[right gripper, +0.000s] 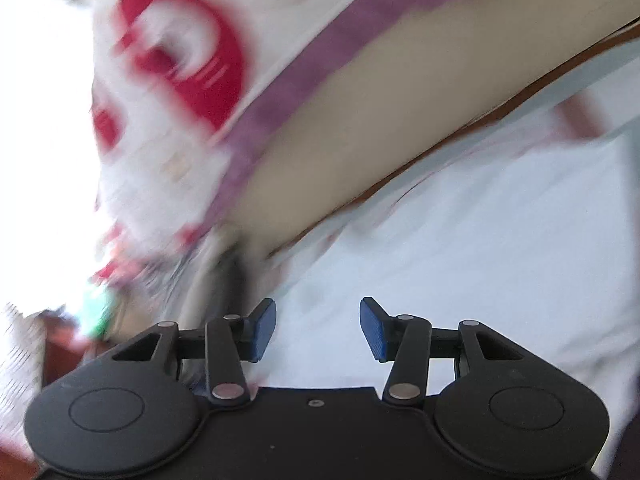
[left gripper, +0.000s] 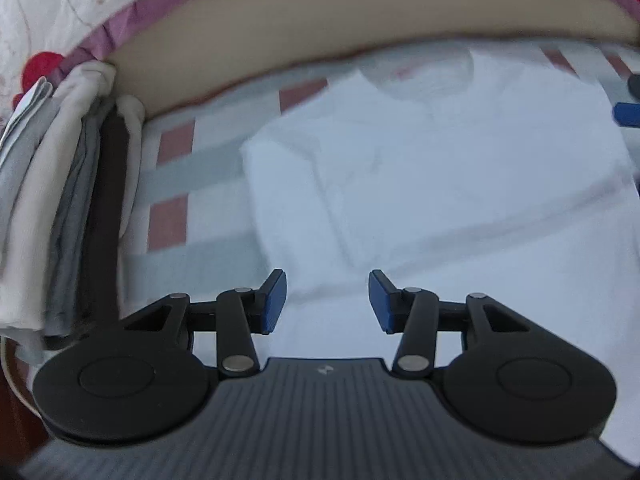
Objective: Fold clothes
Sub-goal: 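Move both open grippers over the shirt to reposition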
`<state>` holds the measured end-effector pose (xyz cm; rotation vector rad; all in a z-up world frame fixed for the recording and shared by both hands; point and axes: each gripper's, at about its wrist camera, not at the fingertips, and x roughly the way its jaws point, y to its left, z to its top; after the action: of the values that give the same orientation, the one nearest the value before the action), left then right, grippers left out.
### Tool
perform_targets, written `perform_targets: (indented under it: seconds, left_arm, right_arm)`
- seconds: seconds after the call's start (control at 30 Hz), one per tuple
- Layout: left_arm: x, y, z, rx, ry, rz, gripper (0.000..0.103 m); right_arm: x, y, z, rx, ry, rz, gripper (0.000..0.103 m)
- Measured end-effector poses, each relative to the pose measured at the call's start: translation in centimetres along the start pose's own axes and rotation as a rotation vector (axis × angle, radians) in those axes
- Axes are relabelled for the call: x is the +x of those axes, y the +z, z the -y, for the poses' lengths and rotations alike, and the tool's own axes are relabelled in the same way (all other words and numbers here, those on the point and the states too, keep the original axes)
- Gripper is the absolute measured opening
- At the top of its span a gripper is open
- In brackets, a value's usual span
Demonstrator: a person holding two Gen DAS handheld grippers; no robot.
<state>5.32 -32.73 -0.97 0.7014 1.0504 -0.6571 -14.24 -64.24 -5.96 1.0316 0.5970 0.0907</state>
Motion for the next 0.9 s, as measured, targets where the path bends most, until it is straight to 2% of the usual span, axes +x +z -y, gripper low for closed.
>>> perform_targets:
  seconds: [0.1, 0.2, 0.3, 0.43, 0.47, 0.57, 0.67, 0.8, 0.9]
  left_arm:
    - [-2.6, -4.5, -2.3, 0.141, 0.020, -0.100, 0.046]
    - [-5.1, -9.7, -5.5, 0.100, -0.074, -0.162, 0.046]
    - [-6.4, -13.8, -7.5, 0.077, -0.215, -0.187, 0.046]
    - [-6.2, -17.5, -6.3, 0.193, -0.382, -0.144, 0.046]
    - [-5.6, -18.3, -6.0, 0.189, -0.429, -0.145, 0.046]
    - [-2.8, -20.3, -5.8, 0.124, -0.509, -0.208, 0.046]
    - [-0.3, -22.5, -5.7, 0.079, -0.548, -0.287, 0.042]
    - [-0.1, -24.9, -5.8, 0.045, -0.624, -0.270, 0.042]
    - [0.9, -26.0, -6.2, -0.025, -0.626, -0.290, 0.044]
  right_arm:
    - [1.7, -3.6, -5.1, -0.136, -0.029, -0.125, 0.053]
    - [3.4, -7.5, -9.4, -0.229, 0.015, -0.269, 0.053]
    - [4.8, -11.8, -12.2, -0.223, 0.068, -0.439, 0.053]
    - [4.0, -16.0, -14.5, -0.207, 0.008, -0.600, 0.053]
    - [3.3, -16.6, -14.9, -0.203, -0.019, -0.623, 0.053]
    - [-0.2, -16.0, -15.2, -0.173, -0.146, -0.627, 0.053]
    - [-4.6, -15.1, -15.5, -0.132, -0.297, -0.604, 0.053]
    - [-8.7, -15.3, -15.6, -0.179, -0.467, -0.611, 0.054]
    - [-9.6, -16.6, -15.1, -0.202, -0.548, -0.640, 0.055]
